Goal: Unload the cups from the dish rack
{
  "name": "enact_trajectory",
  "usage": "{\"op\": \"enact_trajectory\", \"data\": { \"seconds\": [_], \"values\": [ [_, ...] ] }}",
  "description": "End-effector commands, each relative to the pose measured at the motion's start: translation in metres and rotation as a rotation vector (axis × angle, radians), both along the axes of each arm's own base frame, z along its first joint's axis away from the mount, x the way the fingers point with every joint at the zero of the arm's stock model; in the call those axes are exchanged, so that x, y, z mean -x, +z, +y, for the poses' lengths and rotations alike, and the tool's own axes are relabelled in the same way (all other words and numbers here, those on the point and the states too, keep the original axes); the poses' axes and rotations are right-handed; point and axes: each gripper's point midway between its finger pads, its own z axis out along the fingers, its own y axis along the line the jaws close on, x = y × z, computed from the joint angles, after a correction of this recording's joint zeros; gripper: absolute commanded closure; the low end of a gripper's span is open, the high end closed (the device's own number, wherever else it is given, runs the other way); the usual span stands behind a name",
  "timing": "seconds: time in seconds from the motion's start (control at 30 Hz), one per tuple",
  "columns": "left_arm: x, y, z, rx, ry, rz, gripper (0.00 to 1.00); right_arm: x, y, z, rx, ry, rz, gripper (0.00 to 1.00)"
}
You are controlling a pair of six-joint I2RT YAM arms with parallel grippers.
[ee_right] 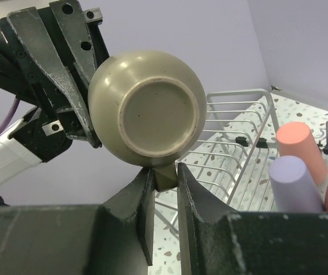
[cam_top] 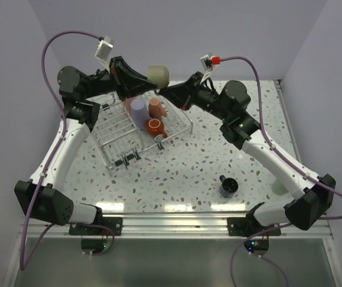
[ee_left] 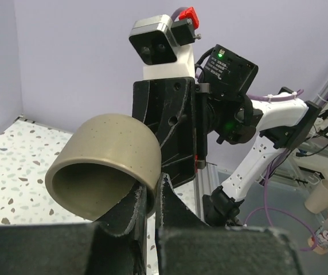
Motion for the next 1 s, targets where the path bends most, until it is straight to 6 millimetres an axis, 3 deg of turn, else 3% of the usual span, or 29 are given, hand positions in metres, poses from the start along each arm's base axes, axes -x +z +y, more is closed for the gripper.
{"op": "enact_trajectory", "data": {
  "seconds": [0.0, 0.07, 0.1, 0.13, 0.2, 0.23, 0.27, 0.4, 0.47, 0.57, 0.73, 0.8, 0.87, 0.9, 0.97],
  "values": [
    [0.01, 0.012, 0.009, -0.001, 0.044, -0.054, 1.0, 0.001, 0.007, 0.001, -0.027, 0.0, -0.014, 0.98],
    [0.001, 0.012, 0.014, -0.023, 0.109, -0.078, 1.0, -0.003, -0.003, 0.001, -0.005, -0.015, 0.013, 0.89],
    [-0.013, 0.001, 0.018, -0.05, 0.179, 0.006, 1.0, -0.005, -0.006, 0.001, 0.002, -0.022, 0.021, 0.7],
    [-0.02, 0.006, 0.022, -0.078, 0.234, -0.063, 1.0, -0.007, -0.01, 0.001, 0.008, -0.032, 0.033, 0.61],
    [-0.03, -0.011, 0.029, -0.141, 0.314, 0.0, 1.0, -0.009, -0.016, 0.001, 0.026, -0.039, 0.053, 0.45],
    [-0.041, -0.008, 0.036, -0.16, 0.392, -0.029, 1.0, -0.01, -0.021, 0.002, 0.036, -0.039, 0.068, 0.34],
    [-0.044, -0.011, 0.039, -0.175, 0.426, -0.026, 1.0, -0.011, -0.024, 0.002, 0.045, -0.042, 0.08, 0.31],
    [-0.057, -0.021, 0.061, -0.25, 0.591, 0.001, 1.0, -0.012, -0.028, 0.001, 0.06, -0.05, 0.094, 0.25],
    [-0.061, -0.015, 0.074, -0.296, 0.669, -0.048, 1.0, -0.011, -0.027, -0.001, 0.063, -0.054, 0.094, 0.24],
    [-0.069, -0.019, 0.106, -0.403, 0.842, -0.084, 1.0, -0.009, -0.028, -0.003, 0.082, -0.055, 0.089, 0.24],
    [-0.079, -0.025, 0.173, -0.602, 1.139, -0.126, 1.0, -0.005, -0.032, -0.007, 0.115, -0.06, 0.081, 0.23],
    [-0.084, -0.037, 0.207, -0.676, 1.23, -0.067, 1.0, -0.004, -0.035, -0.008, 0.125, -0.056, 0.081, 0.23],
    [-0.085, -0.036, 0.232, -0.694, 1.287, -0.025, 1.0, -0.002, -0.036, -0.008, 0.132, -0.052, 0.081, 0.23],
    [-0.086, -0.046, 0.259, -0.723, 1.335, 0.043, 1.0, -0.001, -0.036, -0.009, 0.137, -0.05, 0.076, 0.23],
    [-0.083, -0.044, 0.283, -0.729, 1.385, 0.081, 1.0, 0.0, -0.04, -0.009, 0.151, -0.047, 0.084, 0.23]
  ]
}}
